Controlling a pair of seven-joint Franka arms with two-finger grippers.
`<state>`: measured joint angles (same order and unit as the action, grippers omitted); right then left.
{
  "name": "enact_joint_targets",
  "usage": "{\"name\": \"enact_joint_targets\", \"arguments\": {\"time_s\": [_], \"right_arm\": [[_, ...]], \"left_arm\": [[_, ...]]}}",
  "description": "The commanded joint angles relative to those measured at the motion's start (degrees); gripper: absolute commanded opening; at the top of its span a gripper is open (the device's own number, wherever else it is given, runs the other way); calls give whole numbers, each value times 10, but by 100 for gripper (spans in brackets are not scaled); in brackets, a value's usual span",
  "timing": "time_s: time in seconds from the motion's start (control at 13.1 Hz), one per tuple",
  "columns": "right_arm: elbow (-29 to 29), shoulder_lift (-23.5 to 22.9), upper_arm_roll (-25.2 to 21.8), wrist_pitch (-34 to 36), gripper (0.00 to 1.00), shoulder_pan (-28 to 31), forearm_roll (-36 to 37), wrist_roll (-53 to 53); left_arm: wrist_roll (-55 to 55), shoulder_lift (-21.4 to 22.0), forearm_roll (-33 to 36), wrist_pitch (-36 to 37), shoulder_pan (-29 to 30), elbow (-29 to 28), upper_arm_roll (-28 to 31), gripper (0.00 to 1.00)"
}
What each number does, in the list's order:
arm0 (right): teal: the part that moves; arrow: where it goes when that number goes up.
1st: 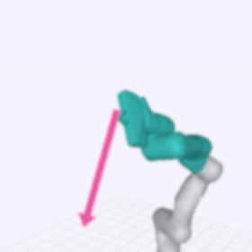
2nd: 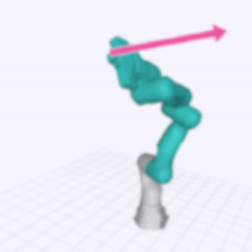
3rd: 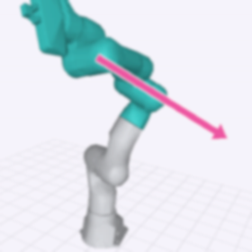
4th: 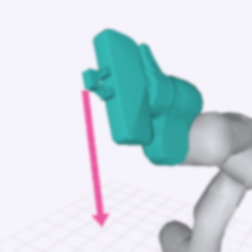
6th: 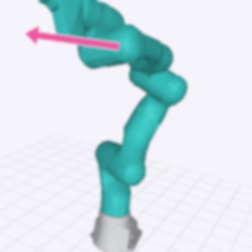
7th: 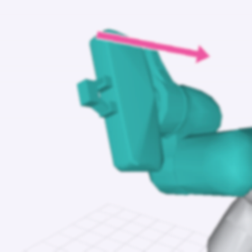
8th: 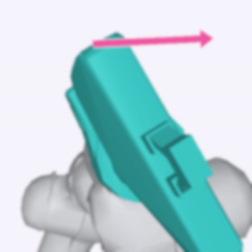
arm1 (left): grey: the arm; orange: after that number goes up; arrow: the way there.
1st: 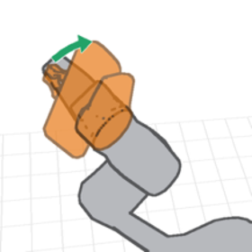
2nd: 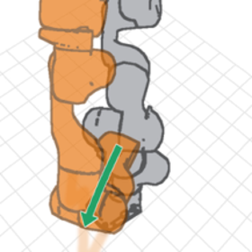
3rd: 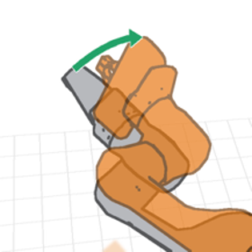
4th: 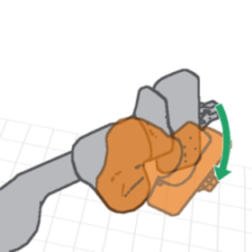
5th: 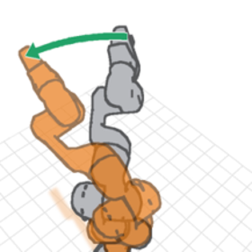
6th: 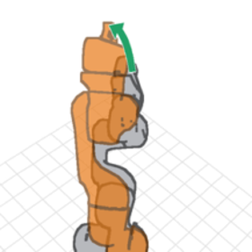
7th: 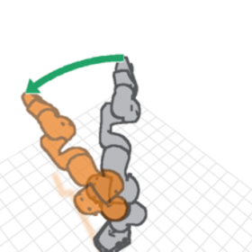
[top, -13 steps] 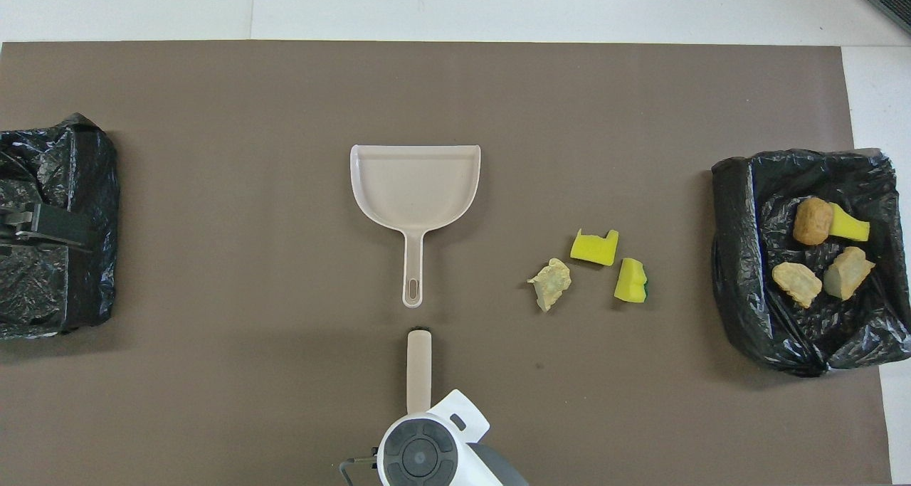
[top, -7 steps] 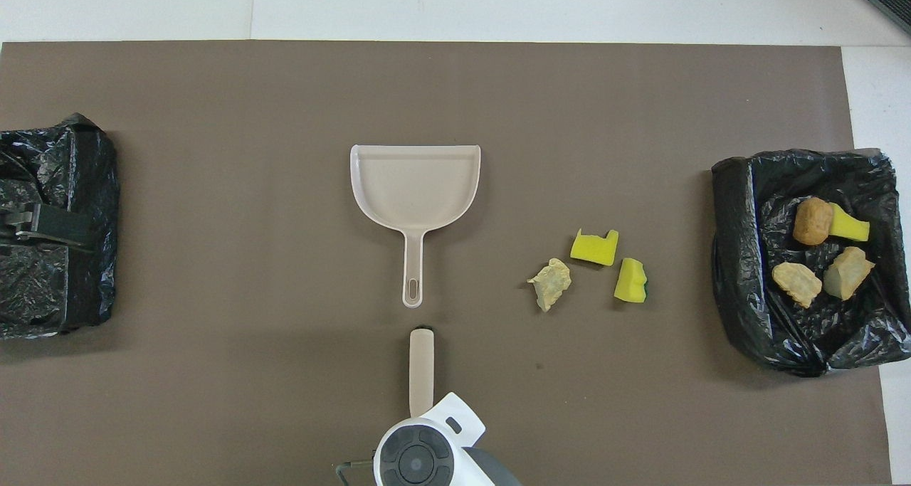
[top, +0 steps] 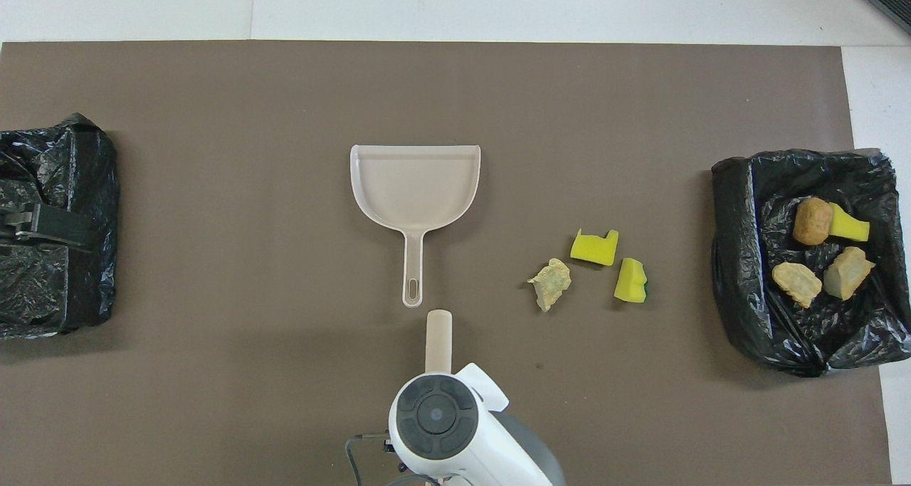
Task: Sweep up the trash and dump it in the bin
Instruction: 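Release the dustpan and withdraw the right gripper, then grasp the brush with the right gripper and move it toward the yellow sponges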
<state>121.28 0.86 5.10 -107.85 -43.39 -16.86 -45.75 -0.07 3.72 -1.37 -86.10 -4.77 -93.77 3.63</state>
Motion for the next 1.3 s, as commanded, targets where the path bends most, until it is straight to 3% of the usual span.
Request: {"name": "enact_joint_targets", "arguments": {"time_s": [0.0,0.38,1.07,1.22], "right_arm": [[9,79,0,90,0,68,15,63],[-16,95,0,159,0,158,102,154],[-20,66,1,140,0,339,219,361],[-20,44,1,92,0,382,243,417]], "left_arm": [[3,0,5,8,3,5,0,100],[3,0,5,8,3,5,0,100],[3,0,6,8,3,5,0,100],[3,0,5,8,3,5,0,100]]}}
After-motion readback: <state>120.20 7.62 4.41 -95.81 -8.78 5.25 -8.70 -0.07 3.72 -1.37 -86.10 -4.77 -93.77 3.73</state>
